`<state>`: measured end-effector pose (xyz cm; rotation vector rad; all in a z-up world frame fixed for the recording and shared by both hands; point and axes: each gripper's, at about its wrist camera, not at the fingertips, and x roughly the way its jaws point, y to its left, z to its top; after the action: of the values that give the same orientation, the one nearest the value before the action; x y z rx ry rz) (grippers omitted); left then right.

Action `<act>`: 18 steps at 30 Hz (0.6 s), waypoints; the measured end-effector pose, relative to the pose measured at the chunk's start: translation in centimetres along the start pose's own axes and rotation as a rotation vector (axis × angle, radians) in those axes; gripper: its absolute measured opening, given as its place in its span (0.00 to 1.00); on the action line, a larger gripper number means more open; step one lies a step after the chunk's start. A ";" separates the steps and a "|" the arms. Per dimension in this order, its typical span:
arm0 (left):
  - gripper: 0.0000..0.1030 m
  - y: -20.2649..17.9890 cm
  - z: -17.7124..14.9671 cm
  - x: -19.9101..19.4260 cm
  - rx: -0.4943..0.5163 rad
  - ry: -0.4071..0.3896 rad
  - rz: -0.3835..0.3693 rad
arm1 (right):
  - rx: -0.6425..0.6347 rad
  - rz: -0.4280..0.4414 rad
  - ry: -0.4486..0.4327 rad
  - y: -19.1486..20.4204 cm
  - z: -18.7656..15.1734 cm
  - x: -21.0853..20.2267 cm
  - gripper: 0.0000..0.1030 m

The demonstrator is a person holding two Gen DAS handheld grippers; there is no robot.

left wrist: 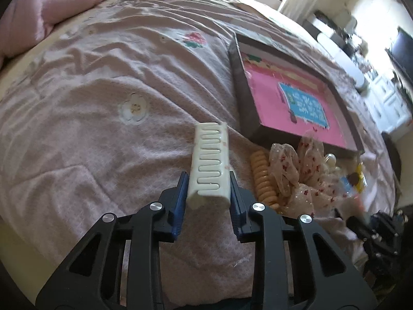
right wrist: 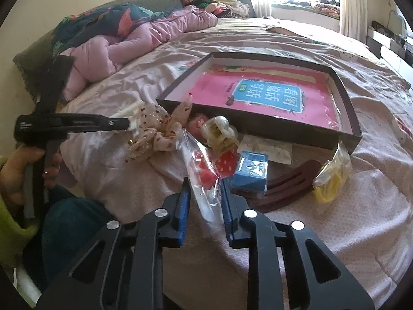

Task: Organize jewelry
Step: 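Grasp the white claw clip with the left tool while the right tool grasps the red-bead packet, then carry the claw clip and red-bead packet into the box and release both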

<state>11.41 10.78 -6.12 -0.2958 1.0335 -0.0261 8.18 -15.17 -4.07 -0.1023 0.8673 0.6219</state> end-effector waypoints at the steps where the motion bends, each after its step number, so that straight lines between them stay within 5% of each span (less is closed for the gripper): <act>1: 0.22 -0.2 0.1 0.3 0.007 0.007 0.002 | 0.002 0.001 -0.003 -0.1 0.0 -0.2 0.20; 5: 0.23 -0.6 0.4 1.2 0.021 0.018 0.005 | 0.014 -0.005 -0.013 -0.7 0.2 -0.3 0.20; 18: 0.19 -3.7 3.3 -2.8 0.080 -0.124 -0.057 | 0.073 -0.045 -0.086 -3.7 2.3 -2.2 0.20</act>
<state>13.25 8.45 -1.27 -0.2503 0.8989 -0.0990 10.73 -18.47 -1.58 -0.0291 0.8014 0.5480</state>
